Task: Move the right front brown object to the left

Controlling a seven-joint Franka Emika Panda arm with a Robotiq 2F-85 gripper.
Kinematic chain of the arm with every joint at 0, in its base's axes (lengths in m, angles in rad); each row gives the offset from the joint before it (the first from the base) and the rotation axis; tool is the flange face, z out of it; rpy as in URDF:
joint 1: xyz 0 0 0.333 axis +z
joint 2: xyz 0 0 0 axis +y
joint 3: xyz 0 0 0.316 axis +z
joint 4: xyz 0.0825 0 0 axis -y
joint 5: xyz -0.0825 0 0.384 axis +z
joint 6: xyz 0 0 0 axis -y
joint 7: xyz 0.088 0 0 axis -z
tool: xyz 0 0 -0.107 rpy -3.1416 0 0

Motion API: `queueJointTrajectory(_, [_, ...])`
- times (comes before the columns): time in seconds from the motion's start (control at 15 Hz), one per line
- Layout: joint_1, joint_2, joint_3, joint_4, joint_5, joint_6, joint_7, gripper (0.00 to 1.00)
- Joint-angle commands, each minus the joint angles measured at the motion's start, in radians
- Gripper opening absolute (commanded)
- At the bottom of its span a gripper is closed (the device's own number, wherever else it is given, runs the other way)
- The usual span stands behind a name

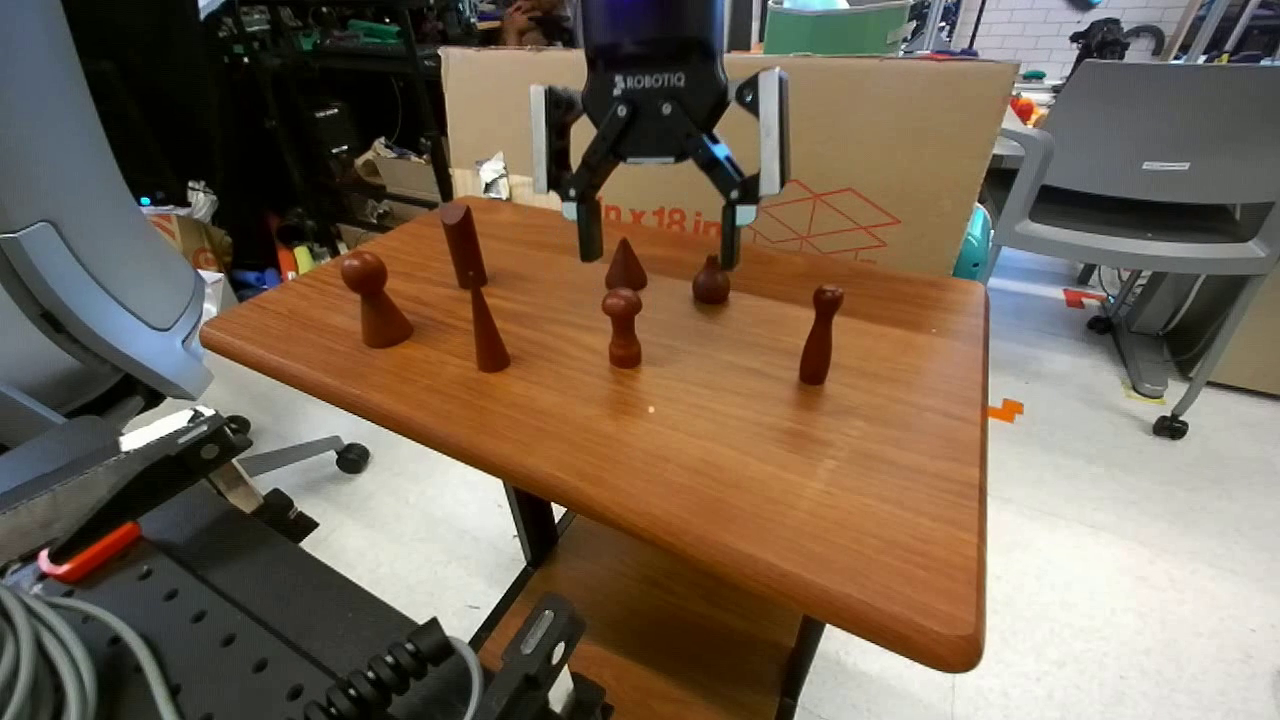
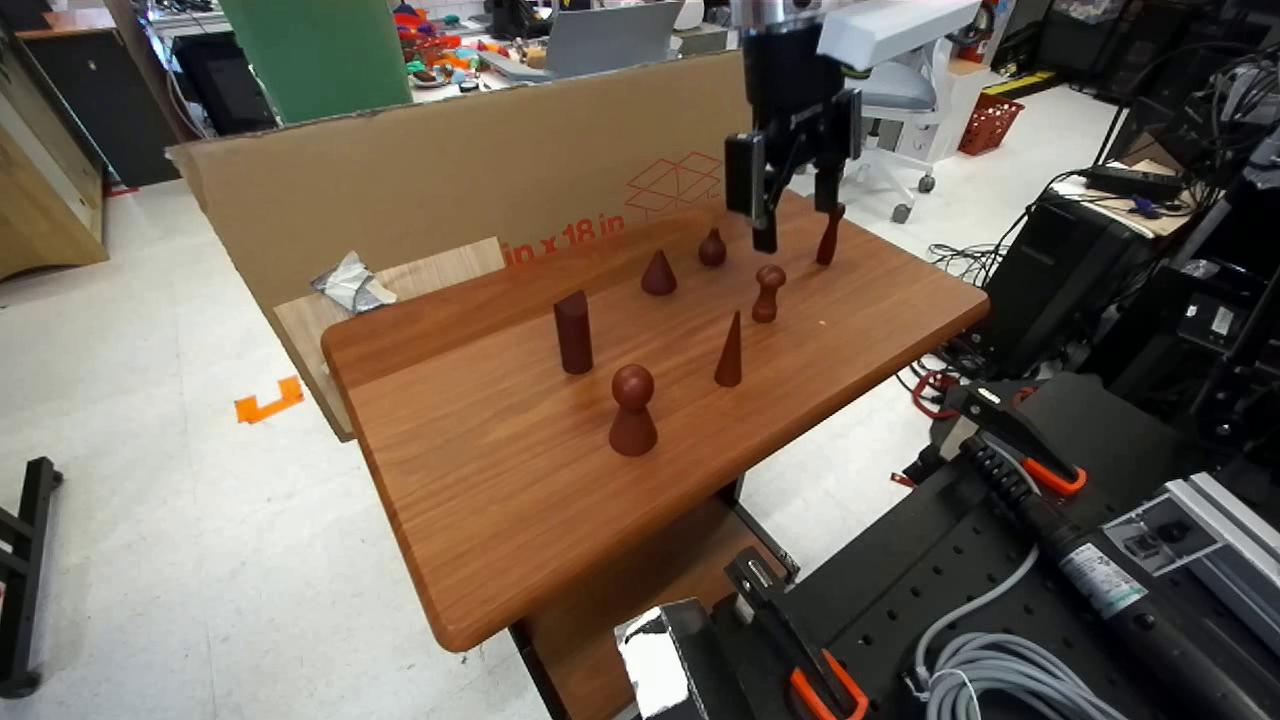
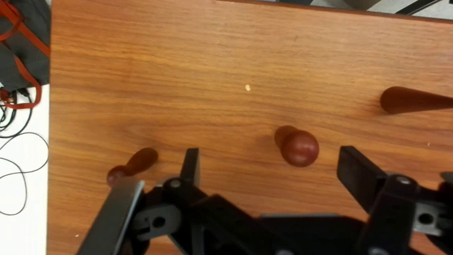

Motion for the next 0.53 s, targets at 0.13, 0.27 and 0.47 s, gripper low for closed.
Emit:
queueJointTrajectory(0.13, [-0.090, -0.230, -0.006, -0.115, 0.087, 0.008, -0.099, 1.00])
queueJointTrajectory(0.27, [-0.079, -0.180, -0.012, -0.066, 0.066, -0.006, -0.078, 1.00])
queueJointTrajectory(0.47, [-0.093, -0.232, -0.023, -0.091, 0.072, -0.008, -0.098, 1.00])
